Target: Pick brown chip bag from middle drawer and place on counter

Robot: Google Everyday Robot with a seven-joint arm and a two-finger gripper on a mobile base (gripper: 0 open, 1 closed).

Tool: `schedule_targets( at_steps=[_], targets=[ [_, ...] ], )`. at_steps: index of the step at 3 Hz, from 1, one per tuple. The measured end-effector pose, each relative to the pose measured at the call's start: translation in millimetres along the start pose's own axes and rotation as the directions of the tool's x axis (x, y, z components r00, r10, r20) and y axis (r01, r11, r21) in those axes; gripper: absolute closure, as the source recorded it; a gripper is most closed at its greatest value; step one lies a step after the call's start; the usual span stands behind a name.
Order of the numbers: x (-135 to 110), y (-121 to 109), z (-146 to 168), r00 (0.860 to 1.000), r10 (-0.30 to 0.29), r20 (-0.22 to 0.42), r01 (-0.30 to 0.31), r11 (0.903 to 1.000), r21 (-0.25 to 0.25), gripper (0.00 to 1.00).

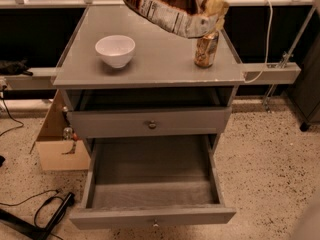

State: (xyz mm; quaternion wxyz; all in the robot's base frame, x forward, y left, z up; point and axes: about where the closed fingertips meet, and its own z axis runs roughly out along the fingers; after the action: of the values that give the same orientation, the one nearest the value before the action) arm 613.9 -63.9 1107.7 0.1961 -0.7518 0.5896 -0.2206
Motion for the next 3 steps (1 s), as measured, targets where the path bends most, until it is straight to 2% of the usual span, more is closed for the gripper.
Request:
schedule_targets(
  at_steps=[1, 2, 3],
  targets=[
    [18, -45, 40, 1.000, -0.011, 0.005, 0.011, 0.9994, 0.031, 1.00],
    [33, -81, 68, 0.999, 0.032, 0.039, -0.036, 0.9947, 0.096, 1.00],
    [37, -125, 69, 0.991, 0.069, 0.118, -0.095, 0.9675, 0.234, 1.00]
  ],
)
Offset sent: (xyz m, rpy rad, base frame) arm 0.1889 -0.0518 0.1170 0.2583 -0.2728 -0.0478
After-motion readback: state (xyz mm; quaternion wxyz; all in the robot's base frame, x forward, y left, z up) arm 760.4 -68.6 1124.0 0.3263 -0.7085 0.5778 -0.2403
